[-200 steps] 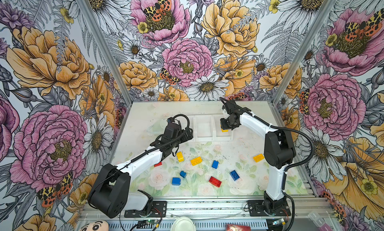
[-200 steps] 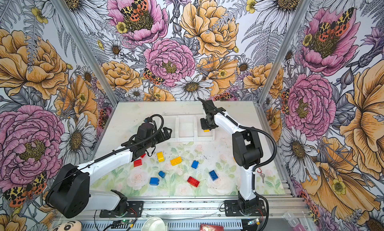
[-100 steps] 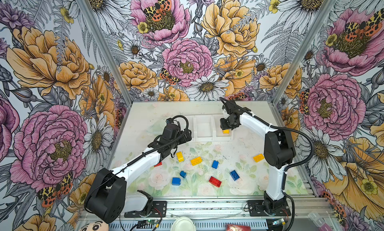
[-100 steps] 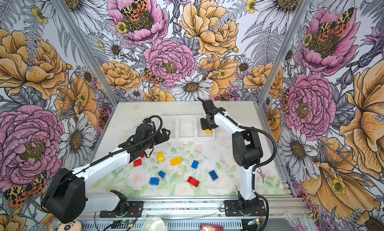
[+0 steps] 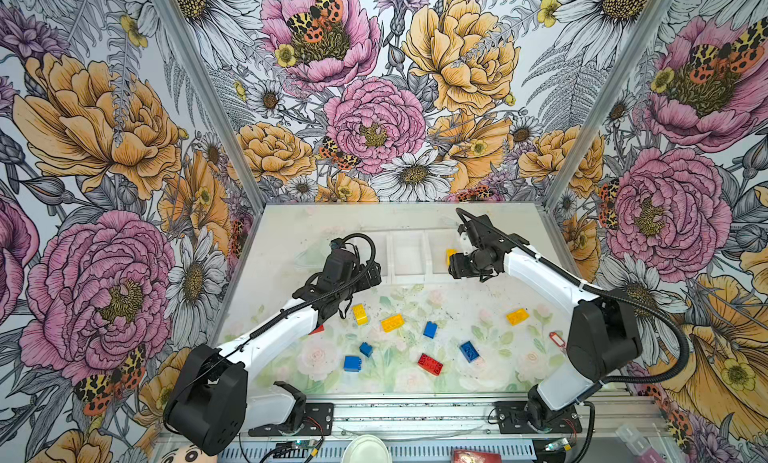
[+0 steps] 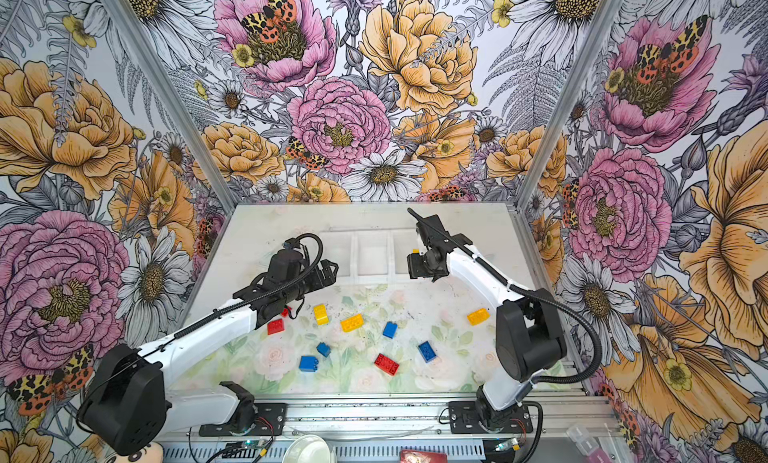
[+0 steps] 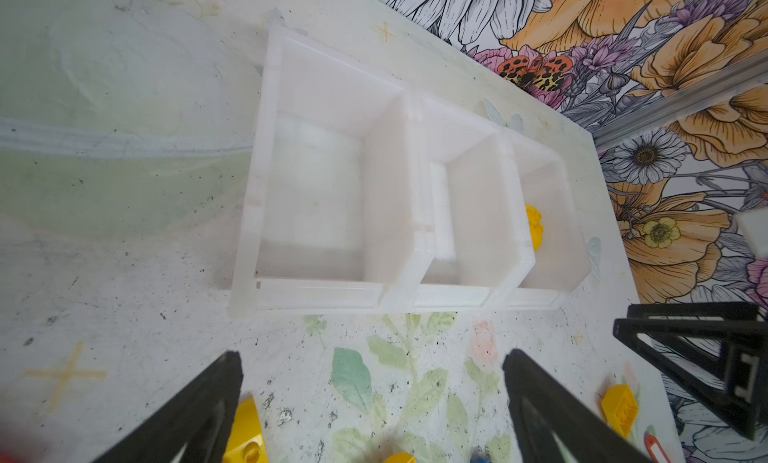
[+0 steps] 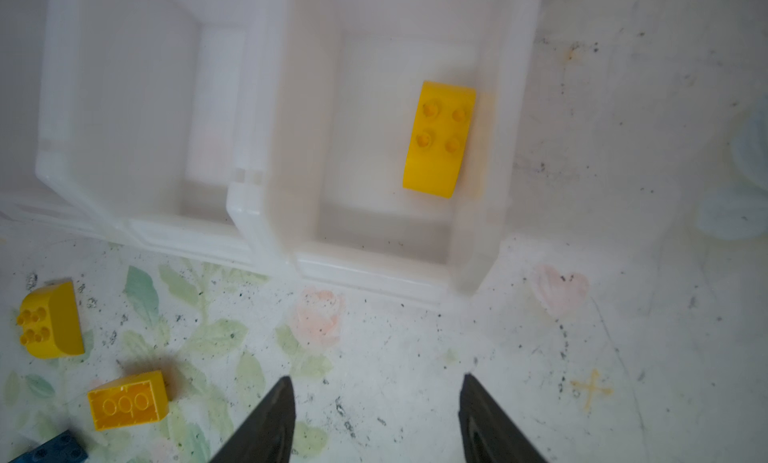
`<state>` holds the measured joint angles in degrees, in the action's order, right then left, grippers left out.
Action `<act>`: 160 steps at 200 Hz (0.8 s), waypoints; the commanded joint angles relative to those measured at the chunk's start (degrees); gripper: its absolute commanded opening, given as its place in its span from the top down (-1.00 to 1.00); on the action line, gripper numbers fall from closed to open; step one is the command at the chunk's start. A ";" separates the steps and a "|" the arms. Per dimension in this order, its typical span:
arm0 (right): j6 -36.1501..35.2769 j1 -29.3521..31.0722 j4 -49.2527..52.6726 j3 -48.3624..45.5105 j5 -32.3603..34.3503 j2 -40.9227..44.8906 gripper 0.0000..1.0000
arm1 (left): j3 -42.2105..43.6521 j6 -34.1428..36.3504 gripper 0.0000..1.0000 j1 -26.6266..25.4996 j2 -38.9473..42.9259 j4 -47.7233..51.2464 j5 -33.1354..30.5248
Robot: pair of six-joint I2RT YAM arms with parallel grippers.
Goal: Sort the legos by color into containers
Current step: 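Move the right gripper down and grasp a blue brick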
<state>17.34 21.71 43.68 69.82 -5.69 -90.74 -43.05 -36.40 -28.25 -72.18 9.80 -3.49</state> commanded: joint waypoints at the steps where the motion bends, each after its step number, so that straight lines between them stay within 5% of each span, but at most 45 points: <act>1: 3.32 1.00 -0.18 -6.71 -2.44 5.04 -0.32 | 1.52 1.81 -0.98 0.74 1.13 -2.32 0.97; 160: 20.51 17.70 -0.31 -33.35 1.86 19.76 -0.23 | 2.43 0.99 -0.98 0.57 1.71 -1.36 2.28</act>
<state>34.92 38.52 44.03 37.98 -6.04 -72.93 -40.64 -35.48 -28.21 -70.89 8.73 -2.57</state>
